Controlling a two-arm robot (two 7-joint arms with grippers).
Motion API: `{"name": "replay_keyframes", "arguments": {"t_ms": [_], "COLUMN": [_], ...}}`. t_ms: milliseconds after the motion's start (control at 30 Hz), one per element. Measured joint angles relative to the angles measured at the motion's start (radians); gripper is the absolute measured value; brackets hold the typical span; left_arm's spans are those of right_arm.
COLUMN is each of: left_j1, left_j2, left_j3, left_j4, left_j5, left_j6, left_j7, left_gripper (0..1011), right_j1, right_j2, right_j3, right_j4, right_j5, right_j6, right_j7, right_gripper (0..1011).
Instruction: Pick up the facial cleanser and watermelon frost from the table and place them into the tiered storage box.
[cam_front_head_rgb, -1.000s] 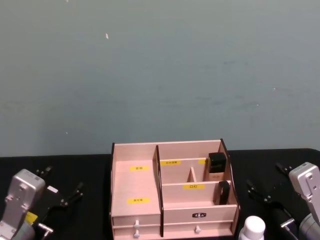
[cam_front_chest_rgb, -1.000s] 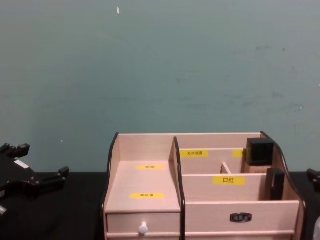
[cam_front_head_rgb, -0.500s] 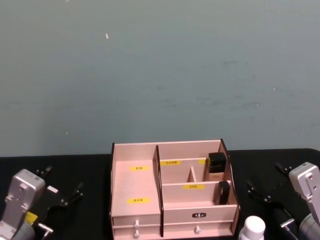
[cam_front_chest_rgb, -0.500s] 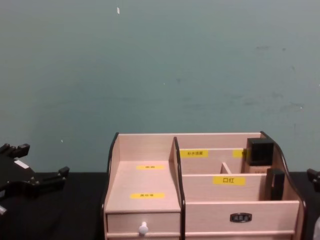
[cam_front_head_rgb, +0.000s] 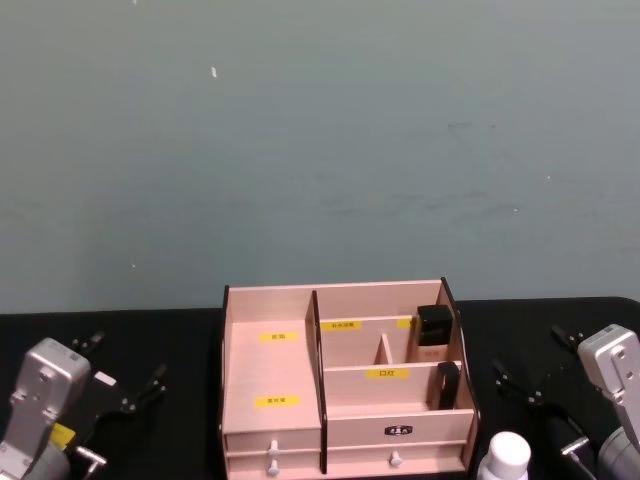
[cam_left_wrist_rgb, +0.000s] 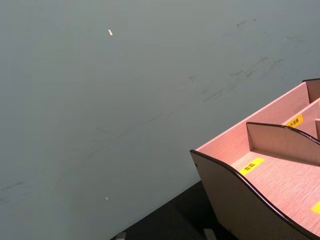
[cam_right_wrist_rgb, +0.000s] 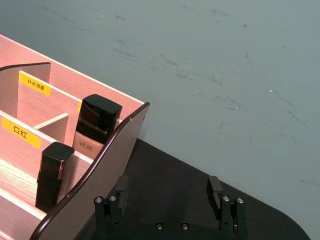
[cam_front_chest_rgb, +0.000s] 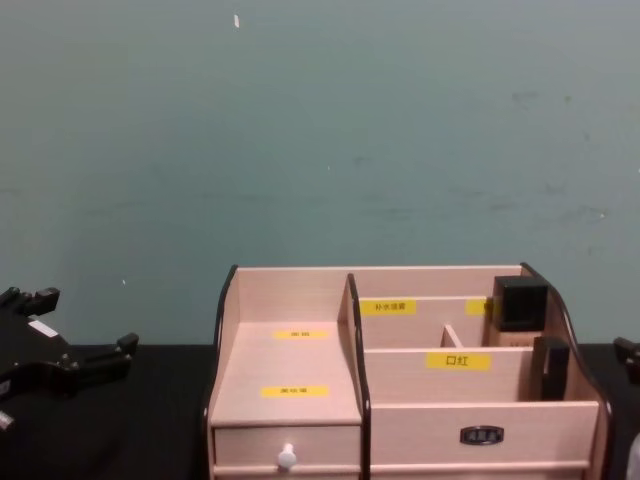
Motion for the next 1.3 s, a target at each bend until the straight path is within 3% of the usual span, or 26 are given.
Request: {"name": "replay_keyframes", "arguments": {"t_ms": [1100,1300], "left_j1": [0.0,0.0], "left_j2": [0.0,0.0], "left_j3": [0.0,0.0], "left_j4": [0.0,0.0], "left_j5": [0.0,0.0], "left_j6": [0.0,0.0], "left_j7": [0.0,0.0], "left_gripper": [1001,1001], "right_j1": [0.0,-0.01], "right_j2": [0.0,-0.006], "right_j3": [0.0,0.021], "right_j4": [0.0,-0.003], "right_j5": [0.0,-0.004], "right_j6": [0.0,0.008], "right_j7": [0.0,0.001], "right_gripper": [1002,1002]}}
